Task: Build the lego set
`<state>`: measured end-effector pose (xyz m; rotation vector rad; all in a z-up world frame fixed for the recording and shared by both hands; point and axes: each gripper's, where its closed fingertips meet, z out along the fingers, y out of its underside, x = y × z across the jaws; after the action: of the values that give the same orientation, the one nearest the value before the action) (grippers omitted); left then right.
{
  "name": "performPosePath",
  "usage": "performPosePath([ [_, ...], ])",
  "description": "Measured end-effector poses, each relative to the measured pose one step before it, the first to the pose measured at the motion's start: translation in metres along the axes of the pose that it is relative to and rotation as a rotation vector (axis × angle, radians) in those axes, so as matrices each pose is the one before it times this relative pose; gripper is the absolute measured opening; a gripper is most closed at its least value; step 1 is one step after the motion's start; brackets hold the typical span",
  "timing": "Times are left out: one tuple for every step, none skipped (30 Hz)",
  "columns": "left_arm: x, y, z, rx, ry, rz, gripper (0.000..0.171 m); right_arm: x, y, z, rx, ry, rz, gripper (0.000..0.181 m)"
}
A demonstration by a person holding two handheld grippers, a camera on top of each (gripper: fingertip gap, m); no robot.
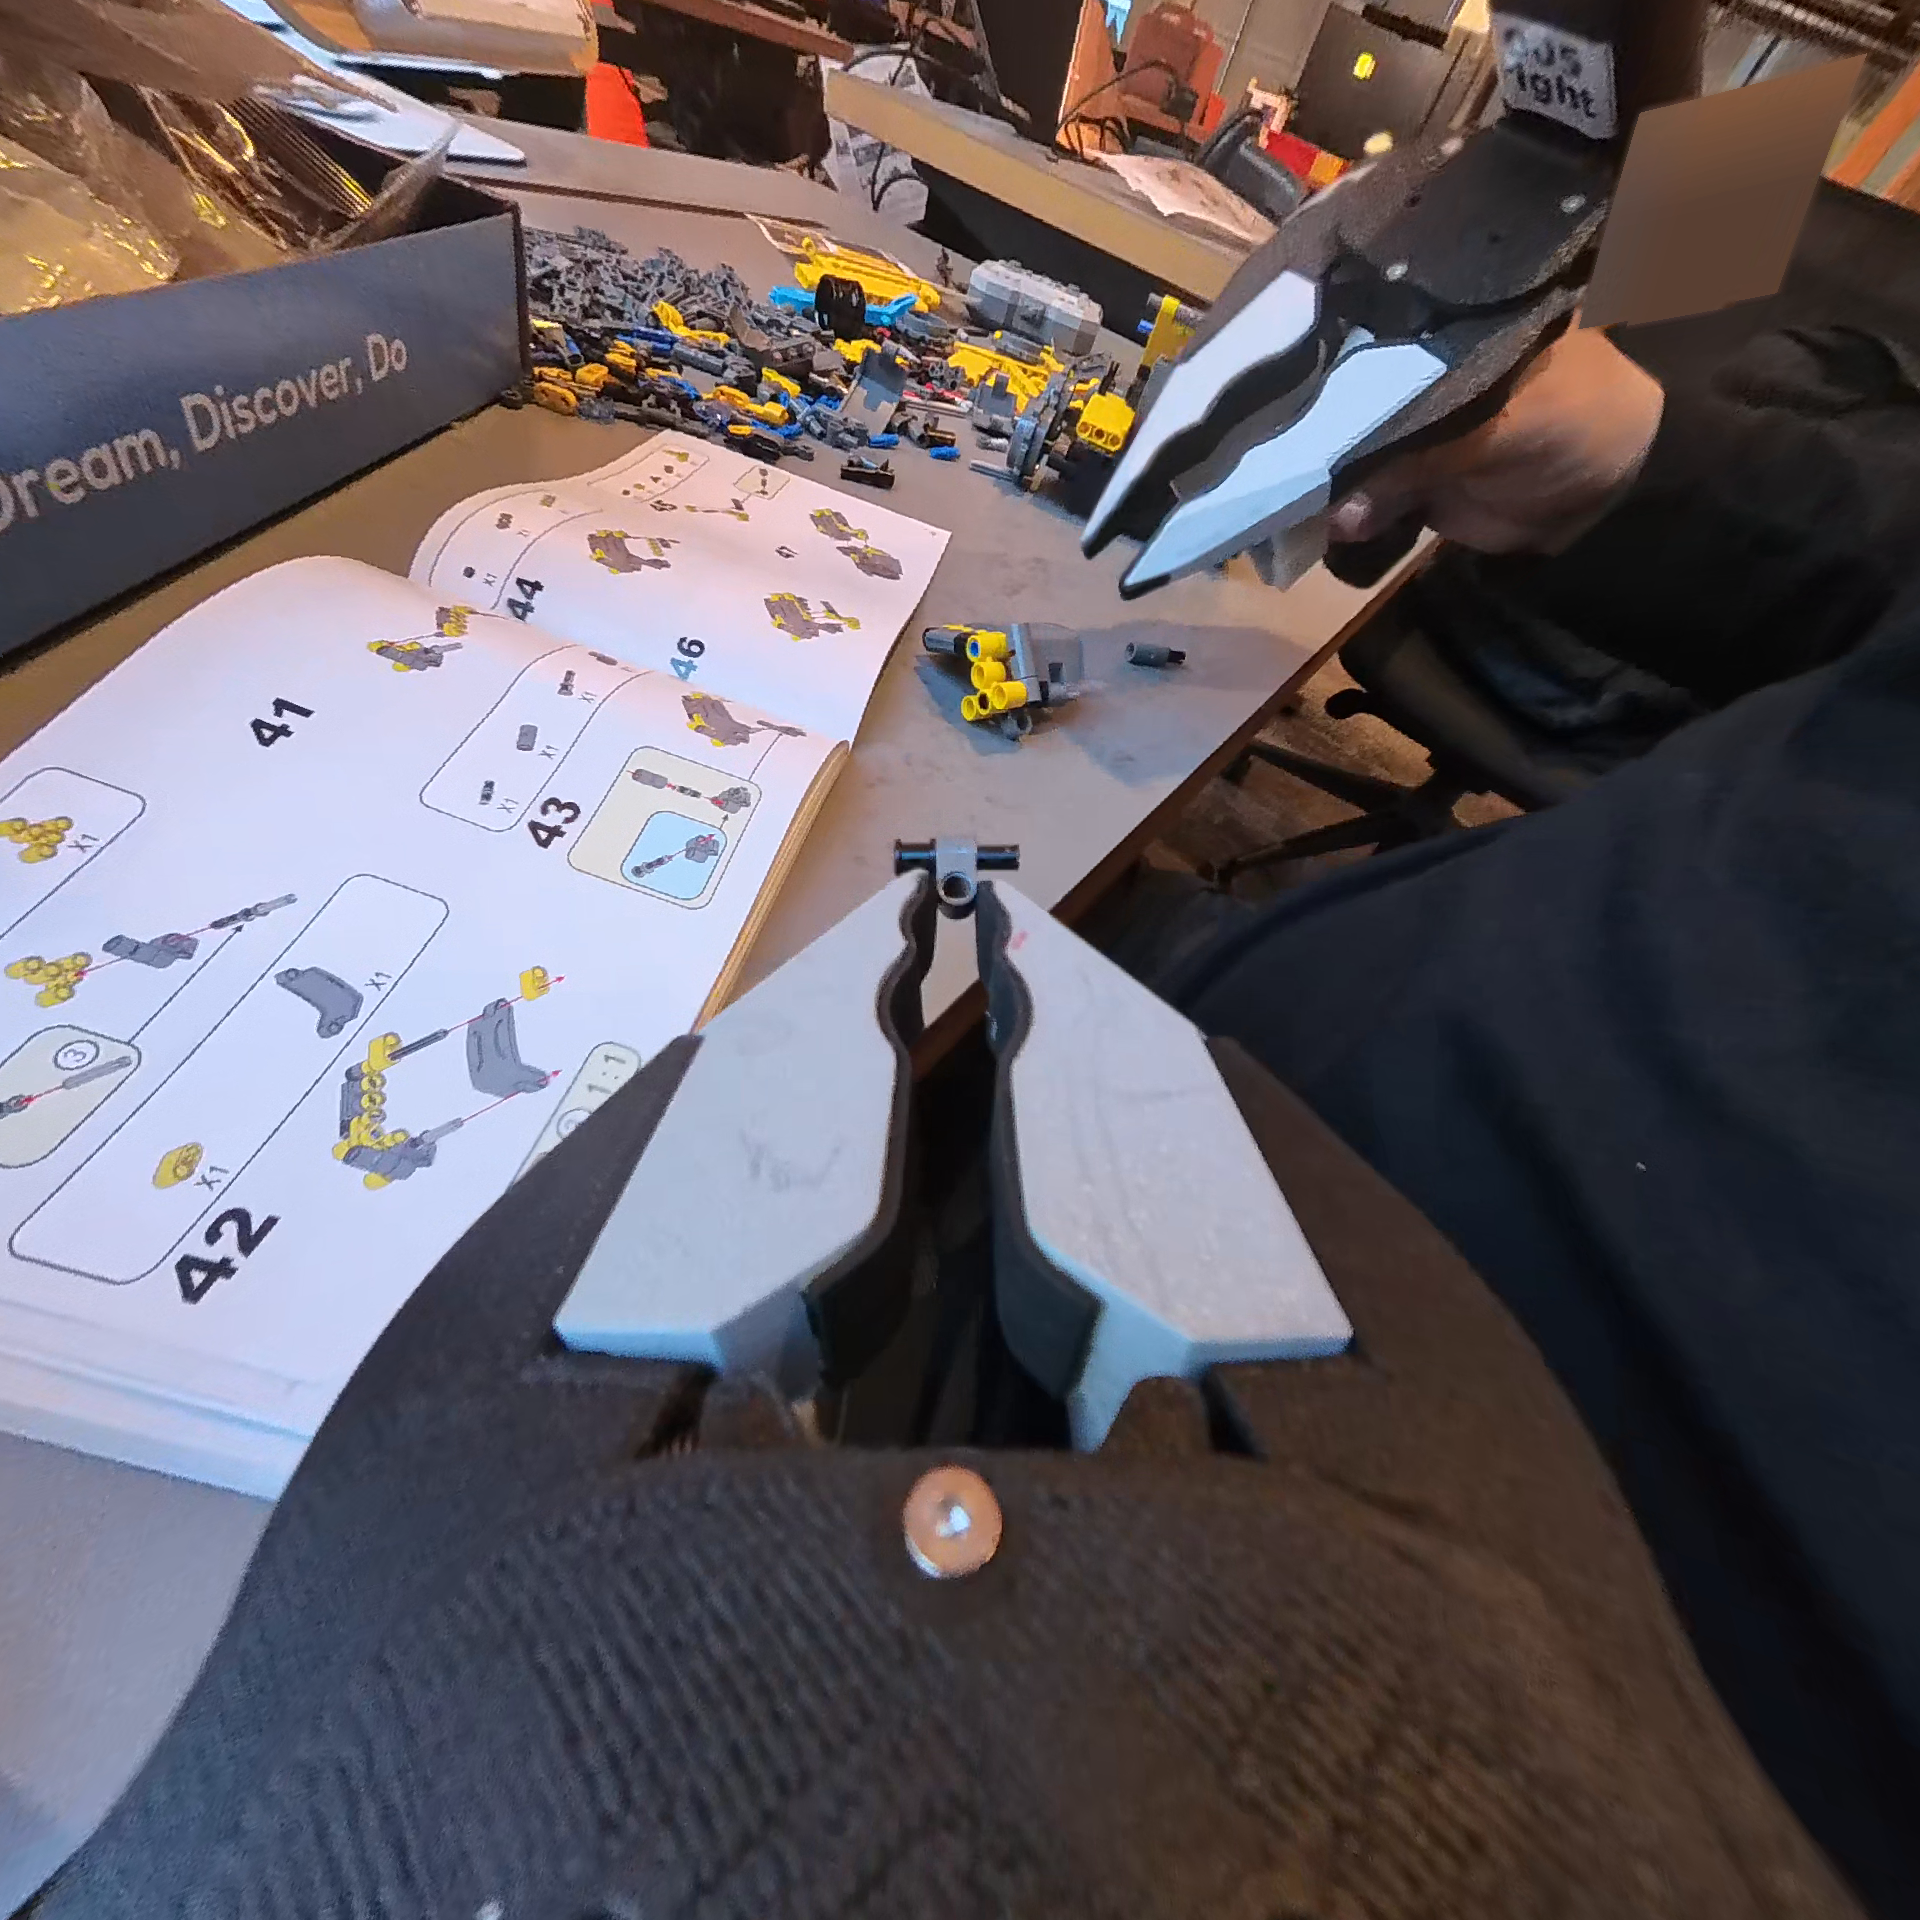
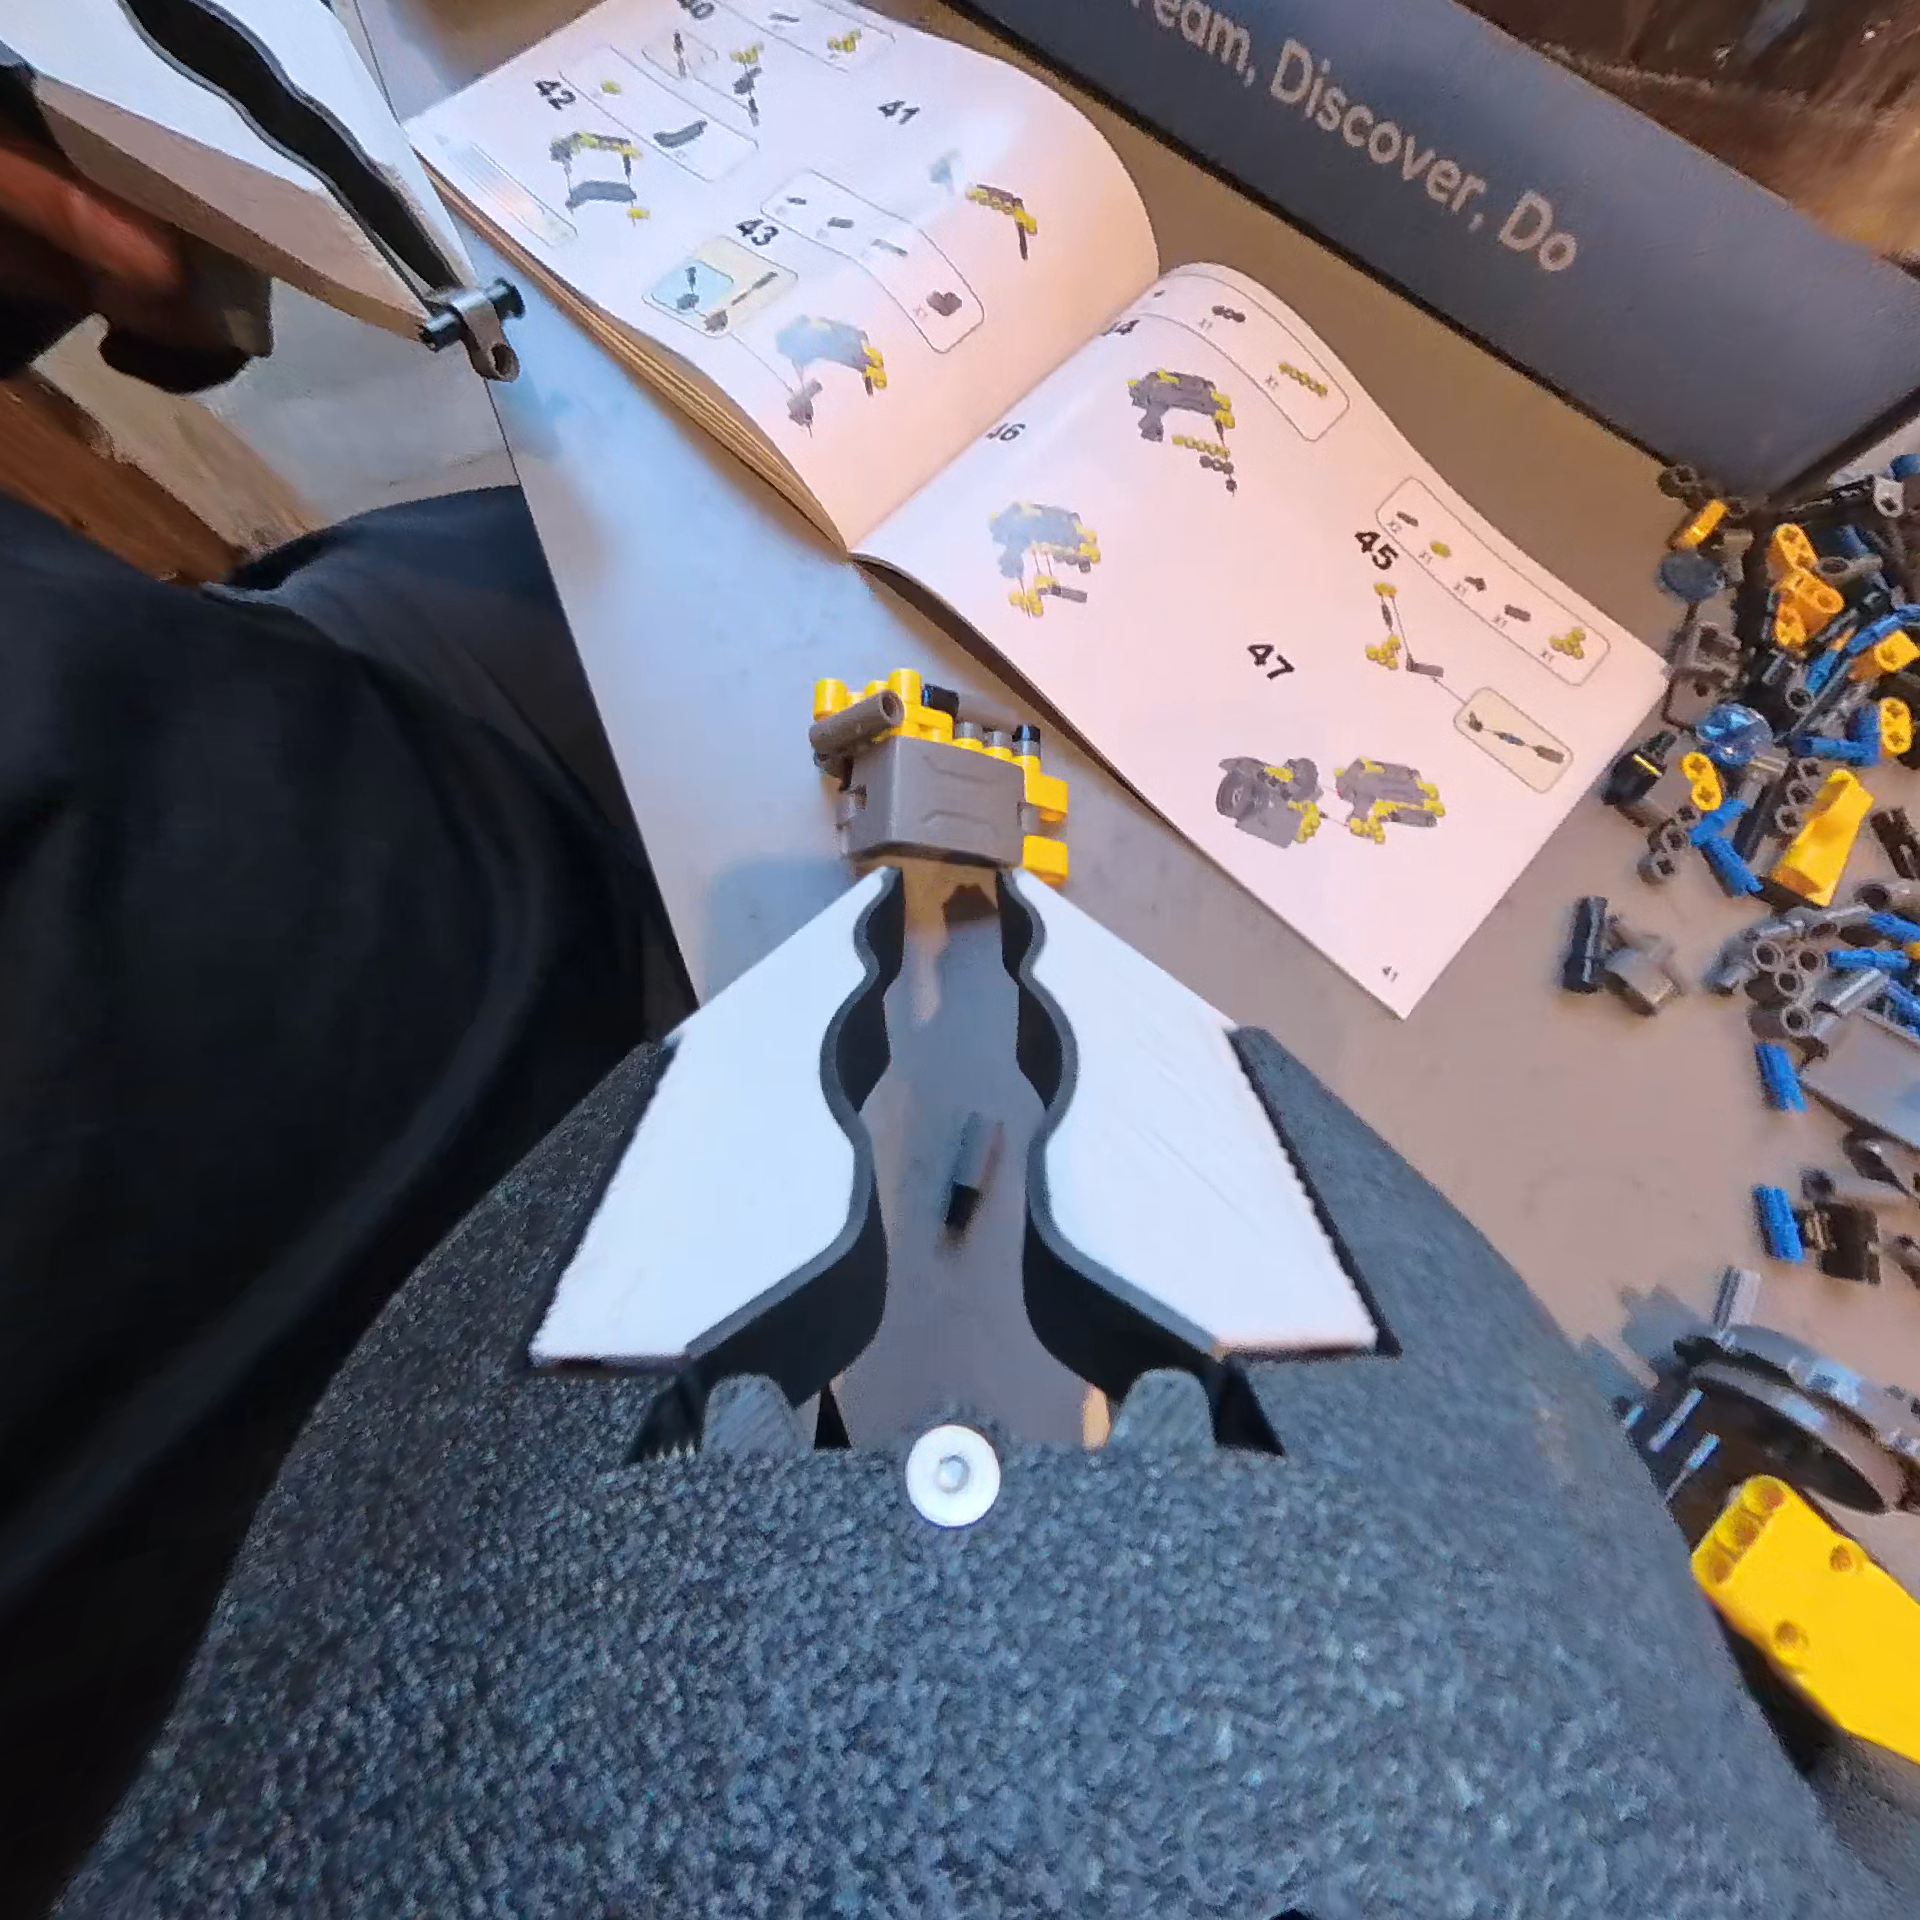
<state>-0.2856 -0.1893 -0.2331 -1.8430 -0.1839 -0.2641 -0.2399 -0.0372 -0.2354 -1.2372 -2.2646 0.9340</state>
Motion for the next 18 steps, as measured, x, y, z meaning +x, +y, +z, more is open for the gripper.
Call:
performPosePath([
  [0.00065,0.00064,0.00108,-0.00795,-0.0009,0.005,0.006,0.00043,0.00221,-0.00062,0.0069,0.0047,0.0012,0.017],
  [0.00052,0.00042,0.00072,-0.00775,-0.0007,0.0039,0.006,0.00033,0.00187,-0.00071,0.0086,0.0032,0.0041,0.018],
  [0.00028,-0.00021,0.00029,-0.00428,-0.001,0.0006,0.006,0.00044,0.0018,-0.00083,0.0106,0.0029,0.0044,0.018],
  [-0.00002,-0.00107,-0.00007,0.00149,-0.0012,-0.0047,0.006,0.00044,0.00183,-0.00084,0.0116,0.0017,0.0059,0.018],
  [0.00014,-0.00147,-0.00012,0.00304,0.0028,-0.0098,0.006,0.00085,0.00181,-0.00109,0.0125,0.0037,0.0086,0.018],
  [-0.00008,-0.00154,0.00023,0.00259,0.0007,-0.0109,0.006,0.0011,0.00128,-0.00126,0.015,0.0066,0.0089,0.018],
  [-0.0008,-0.0013,0.00063,-0.00007,-0.0056,-0.0057,0.006,0.00077,0.00053,-0.00146,0.0187,0.0058,0.0062,0.018],
  [-0.00083,-0.00057,0.00151,-0.00538,-0.0094,-0.0007,0.006,0.00019,-0.00021,-0.00173,0.021,0.0049,0.0029,0.018],
  [-0.0009,-0.00054,0.0022,-0.00752,-0.012,0.0014,0.006,0.00069,-0.00056,-0.00172,0.0207,0.0078,0.0009,0.019],
  [0.0,-0.00166,0.00258,-0.00168,-0.011,0.0026,0.006,0.00049,-0.00077,-0.00151,0.0186,0.007,-0.0011,0.019],
  [0.00146,-0.00258,0.00287,0.00292,-0.0073,0.0024,0.006,-0.00037,-0.00049,-0.00108,0.0153,0.0008,-0.0028,0.019],
  [0.0025,-0.00295,0.00297,0.00432,-0.0062,0.0027,0.006,-0.00102,0.00038,-0.00041,0.0082,-0.0052,-0.0027,0.02],
  [0.00226,-0.00305,0.00279,0.00693,-0.0109,-0.0011,0.006,-0.00056,0.00148,0.00012,0.0001,-0.0051,-0.0038,0.022],
  [0.00338,-0.00246,0.00271,0.00685,-0.0054,-0.0005,0.006,-0.00022,0.00231,0.00041,-0.0059,-0.0038,-0.0065,0.024],
  [0.00348,-0.00113,0.00259,0.00038,-0.0036,0.0,0.006,-0.00002,0.00267,0.00021,-0.0071,-0.0023,-0.0098,0.025],
  [0.00299,0.00008,0.00234,-0.00501,-0.0047,0.0031,0.006,0.00038,0.0025,-0.00006,-0.0072,0.0004,-0.0126,0.026],
  [0.00228,0.00129,0.0024,-0.01173,-0.0042,0.0057,0.006,-0.00004,0.00256,-0.00028,-0.0076,-0.003,-0.0153,0.028],
  [0.00171,0.0019,0.00217,-0.01574,-0.0039,0.0051,0.006,-0.00138,0.00319,-0.00039,-0.0125,-0.0126,-0.0152,0.032],
])
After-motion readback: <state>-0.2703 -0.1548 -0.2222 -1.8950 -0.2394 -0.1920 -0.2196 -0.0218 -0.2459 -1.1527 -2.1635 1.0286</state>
